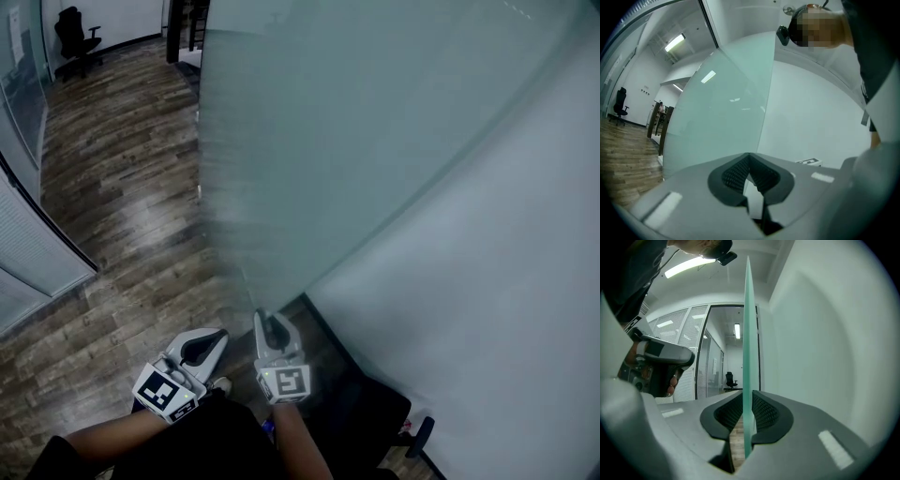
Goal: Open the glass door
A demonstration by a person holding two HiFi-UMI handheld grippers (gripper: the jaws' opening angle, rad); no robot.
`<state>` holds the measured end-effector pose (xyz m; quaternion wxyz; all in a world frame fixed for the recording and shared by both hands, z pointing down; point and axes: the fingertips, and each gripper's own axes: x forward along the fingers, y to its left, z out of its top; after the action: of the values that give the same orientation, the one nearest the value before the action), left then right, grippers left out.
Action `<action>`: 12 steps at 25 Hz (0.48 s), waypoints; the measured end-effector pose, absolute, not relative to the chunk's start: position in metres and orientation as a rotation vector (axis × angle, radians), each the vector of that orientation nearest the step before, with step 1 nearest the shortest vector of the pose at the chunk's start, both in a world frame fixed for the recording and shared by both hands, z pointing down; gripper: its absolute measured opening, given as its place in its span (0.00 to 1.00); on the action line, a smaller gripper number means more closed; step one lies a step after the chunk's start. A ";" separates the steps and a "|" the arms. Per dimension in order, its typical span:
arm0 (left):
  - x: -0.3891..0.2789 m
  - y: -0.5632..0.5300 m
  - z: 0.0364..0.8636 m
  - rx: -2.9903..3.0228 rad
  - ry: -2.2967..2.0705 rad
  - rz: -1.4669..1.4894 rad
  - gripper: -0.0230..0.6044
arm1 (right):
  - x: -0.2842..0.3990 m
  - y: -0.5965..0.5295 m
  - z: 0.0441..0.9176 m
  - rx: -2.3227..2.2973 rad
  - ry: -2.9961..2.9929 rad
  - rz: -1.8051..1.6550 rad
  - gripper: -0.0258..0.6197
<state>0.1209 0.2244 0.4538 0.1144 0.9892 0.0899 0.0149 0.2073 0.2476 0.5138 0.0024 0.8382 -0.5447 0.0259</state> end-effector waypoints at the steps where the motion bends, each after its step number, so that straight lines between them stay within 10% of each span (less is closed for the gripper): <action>1: 0.120 0.227 0.457 2.898 0.270 0.055 0.04 | 0.210 0.250 0.516 2.627 -1.702 0.084 0.12; 12: 0.150 0.243 0.482 2.821 0.377 0.096 0.04 | 0.251 0.275 0.520 2.693 -1.613 0.085 0.11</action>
<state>0.1497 0.2427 0.4817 0.1463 0.9800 0.1309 0.0333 0.2513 0.2752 0.5198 0.0005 0.8575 -0.5138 0.0271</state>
